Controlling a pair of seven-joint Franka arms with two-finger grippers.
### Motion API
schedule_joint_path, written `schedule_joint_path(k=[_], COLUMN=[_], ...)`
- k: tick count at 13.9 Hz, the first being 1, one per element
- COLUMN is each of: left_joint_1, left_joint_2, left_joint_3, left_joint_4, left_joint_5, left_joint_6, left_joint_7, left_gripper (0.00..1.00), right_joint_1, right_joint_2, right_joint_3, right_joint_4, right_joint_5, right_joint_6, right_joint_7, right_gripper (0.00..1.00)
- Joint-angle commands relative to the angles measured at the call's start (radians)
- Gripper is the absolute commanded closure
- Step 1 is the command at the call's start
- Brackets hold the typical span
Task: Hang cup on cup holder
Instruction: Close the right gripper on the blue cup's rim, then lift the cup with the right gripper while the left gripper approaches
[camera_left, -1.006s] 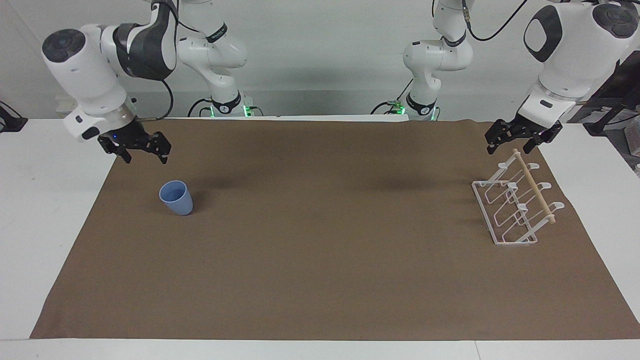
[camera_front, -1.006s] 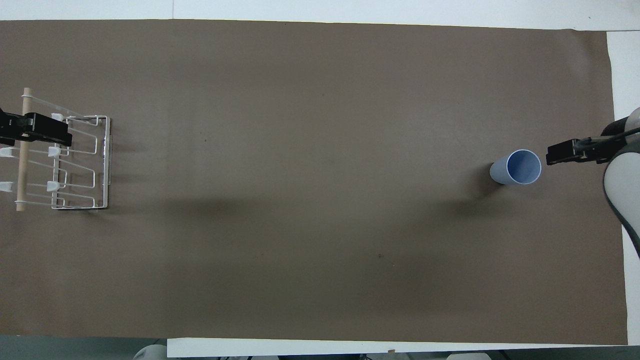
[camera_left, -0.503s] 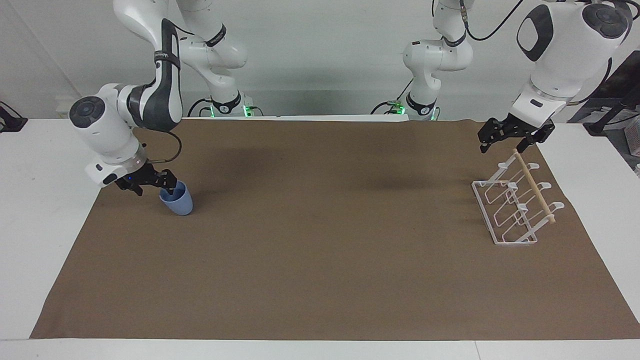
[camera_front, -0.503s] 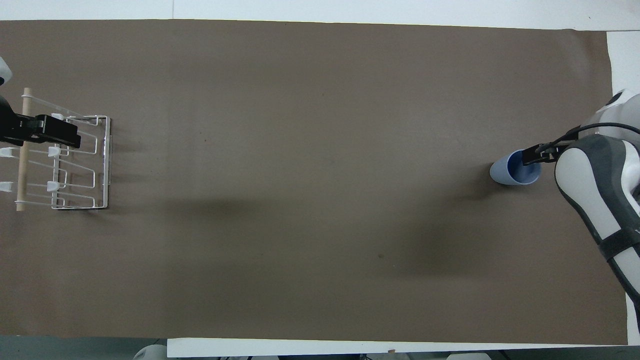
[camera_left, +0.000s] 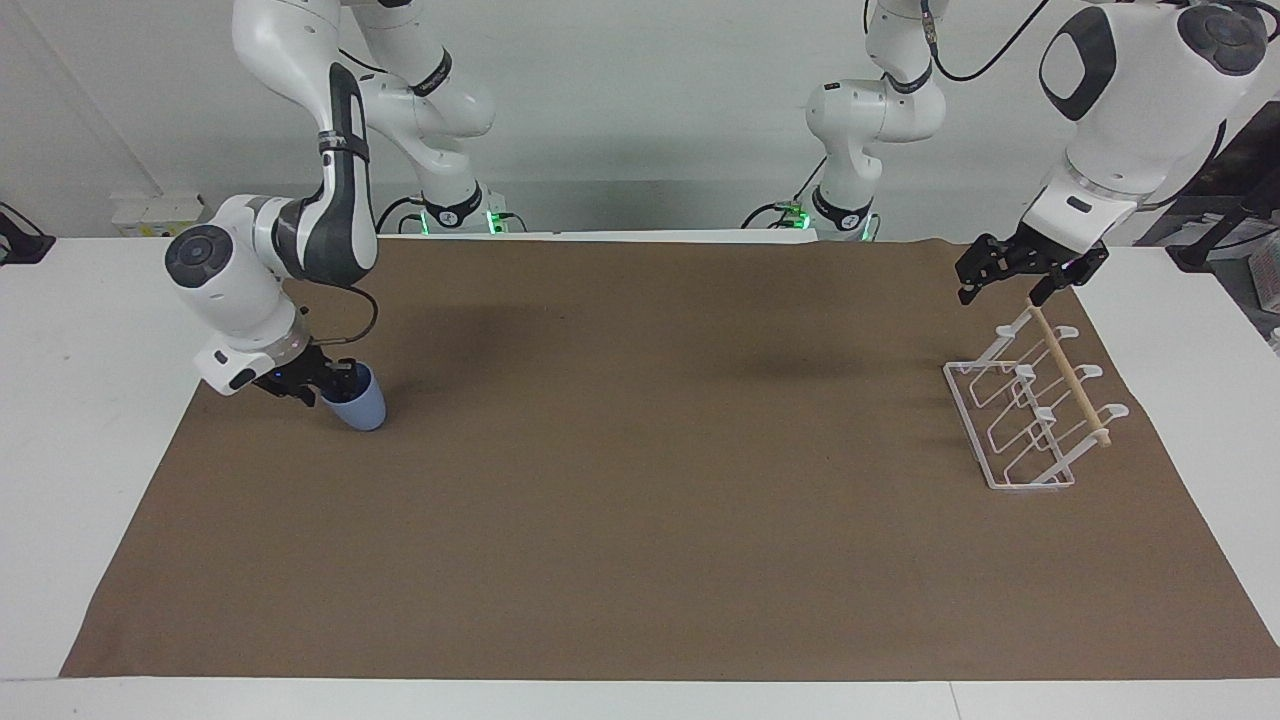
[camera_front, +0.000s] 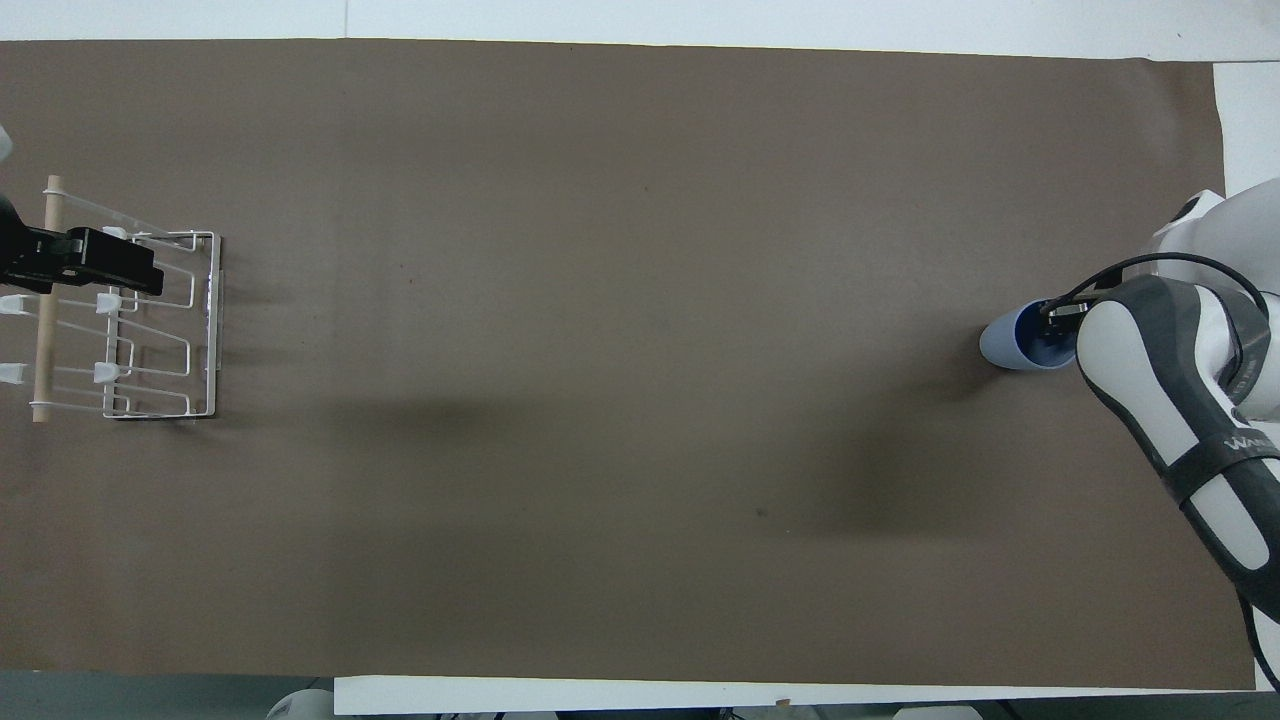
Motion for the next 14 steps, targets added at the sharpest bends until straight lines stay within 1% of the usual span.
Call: schedule_joint_path(k=[1,3,4,5,6,8,10,11,12,13,14], left_joint_1=[0.0,0.0,0.0,-0.001,-0.003,-0.001,0.0,0.0,0.0,0.0,0.006], left_joint_2=[-0.015,-0.016,-0.016,-0.016,-0.015,-0.016,-0.016,-0.016,-0.016,-0.016,-0.024], left_joint_3=[0.007,0.008,0.008,0.008,0.008,0.008,0.01,0.01,0.01,0.011,0.011], left_joint_4=[-0.005,-0.006,-0.006,-0.006,-0.006,-0.006,-0.006,-0.006,-0.006,-0.009,-0.011], left_joint_5=[-0.007,-0.007,-0.007,-0.007,-0.007,-0.007,-0.007,-0.007,-0.007,-0.006,-0.006], left_joint_6=[-0.019,-0.021,-0.024,-0.026,-0.024,-0.024,-0.024,-0.024,-0.024,-0.035,-0.079], left_joint_7=[0.003,0.003,0.005,0.005,0.005,0.005,0.005,0.005,0.006,0.003,0.002], left_gripper=[0.0,0.0,0.0,0.0,0.0,0.0,0.0,0.0,0.0,0.0,0.0], right_joint_1=[-0.007,-0.007,-0.007,-0.01,-0.007,0.007,0.009,0.007,0.009,0.009,0.013], right_joint_2=[-0.006,-0.006,-0.002,0.0,-0.002,-0.013,-0.028,-0.037,-0.051,-0.057,-0.06], right_joint_3=[0.008,0.008,0.009,0.009,0.011,0.019,0.019,0.019,0.019,0.019,0.022], right_joint_4=[-0.01,-0.002,0.013,0.06,0.128,0.243,0.315,0.326,0.325,0.322,0.311], right_joint_5=[0.033,0.033,0.033,0.035,0.059,0.146,0.292,0.402,0.489,0.578,0.678], right_joint_6=[0.006,-0.003,-0.027,-0.099,-0.201,-0.389,-0.53,-0.584,-0.61,-0.621,-0.62], right_joint_7=[-0.031,-0.035,-0.036,-0.05,-0.073,-0.082,-0.071,-0.062,-0.033,0.041,0.103], right_gripper=[1.0,1.0,1.0,1.0,1.0,1.0,1.0,1.0,1.0,1.0,1.0])
